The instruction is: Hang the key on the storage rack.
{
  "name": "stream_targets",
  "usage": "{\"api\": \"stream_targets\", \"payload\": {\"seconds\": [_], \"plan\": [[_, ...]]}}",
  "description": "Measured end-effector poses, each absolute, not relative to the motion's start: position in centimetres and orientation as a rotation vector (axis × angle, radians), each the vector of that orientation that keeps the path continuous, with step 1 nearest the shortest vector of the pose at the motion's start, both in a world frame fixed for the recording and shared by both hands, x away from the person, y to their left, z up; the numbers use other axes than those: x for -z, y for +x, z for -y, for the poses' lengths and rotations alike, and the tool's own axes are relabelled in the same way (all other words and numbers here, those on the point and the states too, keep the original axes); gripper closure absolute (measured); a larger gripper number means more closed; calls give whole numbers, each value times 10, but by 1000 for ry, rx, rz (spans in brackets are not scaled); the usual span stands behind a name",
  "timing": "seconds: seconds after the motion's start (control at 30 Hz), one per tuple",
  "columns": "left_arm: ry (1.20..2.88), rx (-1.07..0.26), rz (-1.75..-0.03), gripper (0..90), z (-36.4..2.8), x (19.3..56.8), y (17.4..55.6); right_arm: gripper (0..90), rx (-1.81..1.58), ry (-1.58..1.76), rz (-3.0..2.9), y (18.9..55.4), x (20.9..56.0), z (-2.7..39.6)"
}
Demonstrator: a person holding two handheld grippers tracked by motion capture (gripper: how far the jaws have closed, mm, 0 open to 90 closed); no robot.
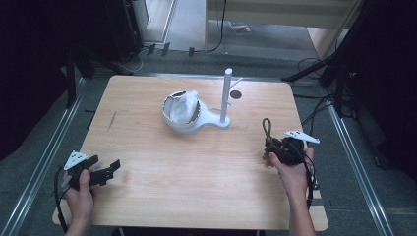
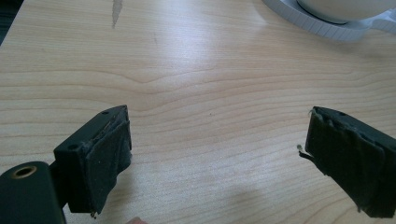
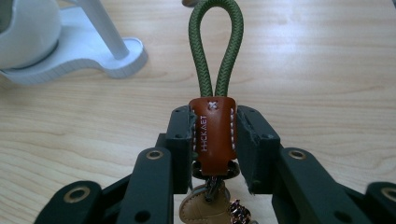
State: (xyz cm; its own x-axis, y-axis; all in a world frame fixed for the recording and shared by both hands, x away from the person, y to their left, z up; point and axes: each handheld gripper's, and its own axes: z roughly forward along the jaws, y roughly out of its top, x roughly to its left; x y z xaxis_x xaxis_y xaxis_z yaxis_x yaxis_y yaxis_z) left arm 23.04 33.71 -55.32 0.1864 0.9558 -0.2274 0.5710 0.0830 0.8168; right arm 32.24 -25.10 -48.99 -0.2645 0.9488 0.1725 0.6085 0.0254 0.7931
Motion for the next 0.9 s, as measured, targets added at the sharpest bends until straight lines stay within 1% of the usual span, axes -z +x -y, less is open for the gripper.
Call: {"api": "stream_targets", "payload": {"seconds": [0.9], "plan": [[1597, -557, -1490, 77, -337, 553, 231, 686, -1299, 1391, -1846, 303, 455, 210]]}}
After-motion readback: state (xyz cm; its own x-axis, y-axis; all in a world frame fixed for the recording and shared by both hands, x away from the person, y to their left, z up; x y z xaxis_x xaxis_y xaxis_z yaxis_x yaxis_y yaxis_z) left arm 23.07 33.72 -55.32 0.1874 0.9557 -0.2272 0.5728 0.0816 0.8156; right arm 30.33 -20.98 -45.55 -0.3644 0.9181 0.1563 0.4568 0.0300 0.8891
